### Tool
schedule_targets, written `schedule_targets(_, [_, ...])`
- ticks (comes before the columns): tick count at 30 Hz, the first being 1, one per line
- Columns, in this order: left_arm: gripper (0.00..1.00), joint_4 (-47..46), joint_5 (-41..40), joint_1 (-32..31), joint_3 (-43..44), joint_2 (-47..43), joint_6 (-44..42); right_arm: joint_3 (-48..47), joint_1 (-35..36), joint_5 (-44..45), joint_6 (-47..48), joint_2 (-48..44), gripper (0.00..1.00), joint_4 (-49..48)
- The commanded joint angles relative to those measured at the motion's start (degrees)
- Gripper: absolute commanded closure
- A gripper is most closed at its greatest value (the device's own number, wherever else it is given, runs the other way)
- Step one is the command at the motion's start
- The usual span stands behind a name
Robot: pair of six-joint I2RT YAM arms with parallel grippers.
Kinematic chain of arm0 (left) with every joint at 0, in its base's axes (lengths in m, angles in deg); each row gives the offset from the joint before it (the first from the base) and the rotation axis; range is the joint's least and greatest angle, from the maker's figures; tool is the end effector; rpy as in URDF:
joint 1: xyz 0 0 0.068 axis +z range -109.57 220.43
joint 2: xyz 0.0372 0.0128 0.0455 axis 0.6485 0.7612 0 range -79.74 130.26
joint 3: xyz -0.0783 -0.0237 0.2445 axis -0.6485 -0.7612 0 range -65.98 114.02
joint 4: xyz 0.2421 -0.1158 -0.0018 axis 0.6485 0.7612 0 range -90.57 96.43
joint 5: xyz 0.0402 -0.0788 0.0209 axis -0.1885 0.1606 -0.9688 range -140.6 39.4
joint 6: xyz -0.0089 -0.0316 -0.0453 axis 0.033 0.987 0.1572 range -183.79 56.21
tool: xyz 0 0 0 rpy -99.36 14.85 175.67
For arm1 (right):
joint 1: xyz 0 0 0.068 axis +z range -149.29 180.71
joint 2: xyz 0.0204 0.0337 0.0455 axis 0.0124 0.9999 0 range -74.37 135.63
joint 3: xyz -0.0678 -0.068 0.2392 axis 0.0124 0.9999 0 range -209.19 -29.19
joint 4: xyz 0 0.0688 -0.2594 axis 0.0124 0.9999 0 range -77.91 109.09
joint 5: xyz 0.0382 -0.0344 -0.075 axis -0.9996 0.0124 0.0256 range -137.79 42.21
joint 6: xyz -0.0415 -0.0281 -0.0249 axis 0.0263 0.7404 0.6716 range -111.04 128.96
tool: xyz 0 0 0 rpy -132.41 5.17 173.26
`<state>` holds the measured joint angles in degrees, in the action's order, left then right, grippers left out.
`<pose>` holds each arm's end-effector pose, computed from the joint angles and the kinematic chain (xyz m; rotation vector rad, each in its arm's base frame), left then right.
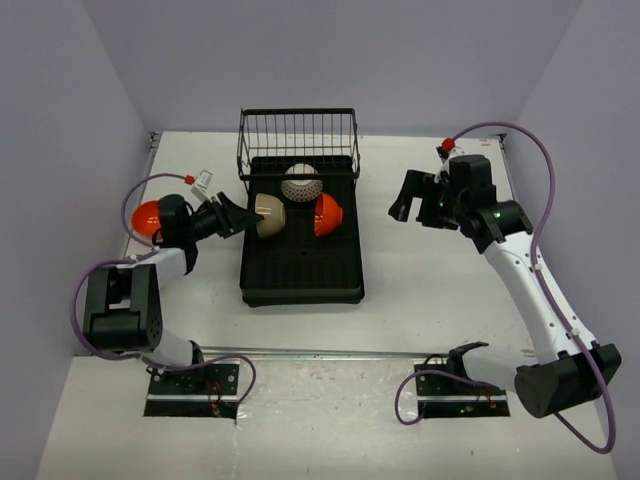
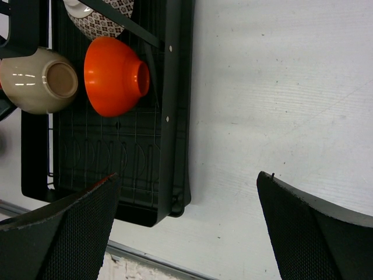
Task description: Unload the bowls from the dish rack
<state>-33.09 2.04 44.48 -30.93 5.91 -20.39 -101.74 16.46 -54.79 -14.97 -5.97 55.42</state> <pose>0.3017 -0.0094 0.1740 -0.1372 1.9685 -1.3186 0.2518 0.0759 0.3516 0.0973 2.2965 0.5028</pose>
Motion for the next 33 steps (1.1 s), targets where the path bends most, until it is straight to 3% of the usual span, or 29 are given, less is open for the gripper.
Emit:
schedule_targets(1, [0.46, -10.1, 3.4, 0.1, 0.8, 1.7, 4.1, -2.7, 0.3, 0.9, 0.3, 0.3, 0.01, 0.4])
schedule_targets(18, [0.53, -25.9, 6.2, -2.0, 2.1, 12.0, 14.1, -4.1, 0.3, 1.9, 0.7, 1.5, 0.01, 0.9])
schedule_targets(27, [0.74, -27.3, 5.9, -2.6, 3.1, 13.5, 15.8, -4.3, 0.3, 2.0, 0.7, 1.9, 0.01, 0.4])
schedule_targets(33, [0.99, -27.1, 6.0, -2.6, 3.5, 13.2, 16.4, -4.7, 0.3, 1.8, 0.6, 2.4, 0.01, 0.4])
